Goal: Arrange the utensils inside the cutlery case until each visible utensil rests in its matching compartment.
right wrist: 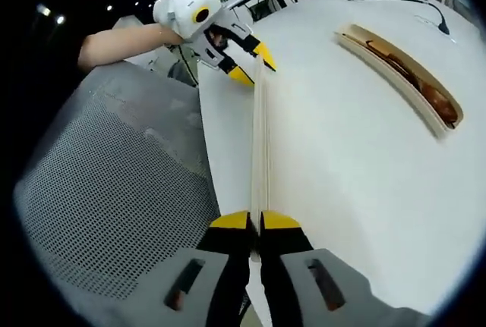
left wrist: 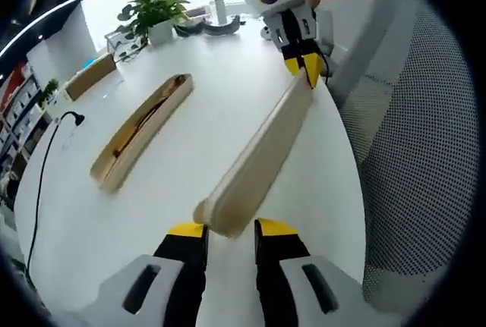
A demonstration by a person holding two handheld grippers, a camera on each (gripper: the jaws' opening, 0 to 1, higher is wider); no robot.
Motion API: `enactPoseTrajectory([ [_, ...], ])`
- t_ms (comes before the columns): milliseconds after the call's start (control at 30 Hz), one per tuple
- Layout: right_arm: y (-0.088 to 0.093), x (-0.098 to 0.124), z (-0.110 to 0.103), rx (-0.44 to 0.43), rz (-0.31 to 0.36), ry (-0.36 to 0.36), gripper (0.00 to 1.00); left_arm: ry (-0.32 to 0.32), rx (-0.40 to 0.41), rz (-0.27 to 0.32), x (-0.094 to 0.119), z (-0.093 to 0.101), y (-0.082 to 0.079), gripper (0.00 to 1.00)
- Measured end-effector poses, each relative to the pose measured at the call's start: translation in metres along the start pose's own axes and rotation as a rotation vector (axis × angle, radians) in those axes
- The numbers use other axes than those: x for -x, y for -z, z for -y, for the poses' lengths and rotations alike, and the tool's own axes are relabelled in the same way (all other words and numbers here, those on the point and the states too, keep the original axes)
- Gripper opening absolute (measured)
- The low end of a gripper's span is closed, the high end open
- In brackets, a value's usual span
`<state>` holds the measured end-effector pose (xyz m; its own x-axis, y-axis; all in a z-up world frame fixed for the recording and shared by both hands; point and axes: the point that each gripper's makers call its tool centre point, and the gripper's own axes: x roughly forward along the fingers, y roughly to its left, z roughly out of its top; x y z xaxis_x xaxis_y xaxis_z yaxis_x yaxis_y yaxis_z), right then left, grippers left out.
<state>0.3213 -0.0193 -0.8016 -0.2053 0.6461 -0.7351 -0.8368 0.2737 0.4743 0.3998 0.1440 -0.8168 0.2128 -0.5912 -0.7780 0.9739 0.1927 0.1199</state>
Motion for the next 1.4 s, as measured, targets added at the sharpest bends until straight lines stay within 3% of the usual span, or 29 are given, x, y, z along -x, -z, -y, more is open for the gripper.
enactPoseTrajectory([
  [67,0.001,0.001,0.000,0.007,-0.008,-0.007,0.00,0.002,-0.022,-0.001,0.000,0.001,0.000,0.20],
  [167,0.009,0.002,-0.004,0.006,-0.036,-0.053,0.00,0.047,0.003,0.018,-0.001,0.009,-0.004,0.19],
  [333,0.012,0.007,-0.003,0.046,-0.036,-0.078,0.00,0.068,0.013,0.038,-0.003,0.014,-0.006,0.19],
  [433,0.011,0.010,0.001,0.104,-0.044,-0.075,0.00,0.109,0.040,0.047,-0.005,0.022,-0.007,0.19],
  [467,0.010,0.012,0.004,0.167,-0.055,-0.064,0.00,0.132,0.046,0.059,-0.006,0.027,-0.010,0.19],
  [500,0.012,0.012,0.005,0.185,-0.072,-0.069,0.00,0.149,0.079,0.037,-0.007,0.032,-0.006,0.18],
  [533,0.011,0.011,0.004,0.155,-0.067,-0.071,0.00,0.151,0.056,0.043,-0.009,0.032,-0.007,0.17],
  [567,0.010,0.011,0.007,0.179,-0.070,-0.070,0.00,0.164,0.051,0.051,-0.009,0.036,-0.008,0.17],
  [633,0.011,0.011,0.007,0.196,-0.094,-0.073,0.00,0.169,0.066,0.048,-0.010,0.038,-0.008,0.16],
  [767,0.006,0.012,0.013,0.207,-0.076,-0.065,0.00,0.199,0.119,0.052,-0.007,0.040,-0.008,0.12],
  [1033,-0.004,0.010,0.023,0.162,0.003,0.006,0.04,0.238,0.082,0.024,-0.004,0.045,-0.004,0.06],
  [1133,-0.006,0.013,0.031,0.087,0.033,0.049,0.07,0.264,0.084,0.006,0.001,0.050,-0.010,0.05],
  [1400,-0.003,0.018,0.045,0.040,0.065,0.132,0.14,0.337,0.193,-0.004,0.007,0.062,-0.024,0.04],
])
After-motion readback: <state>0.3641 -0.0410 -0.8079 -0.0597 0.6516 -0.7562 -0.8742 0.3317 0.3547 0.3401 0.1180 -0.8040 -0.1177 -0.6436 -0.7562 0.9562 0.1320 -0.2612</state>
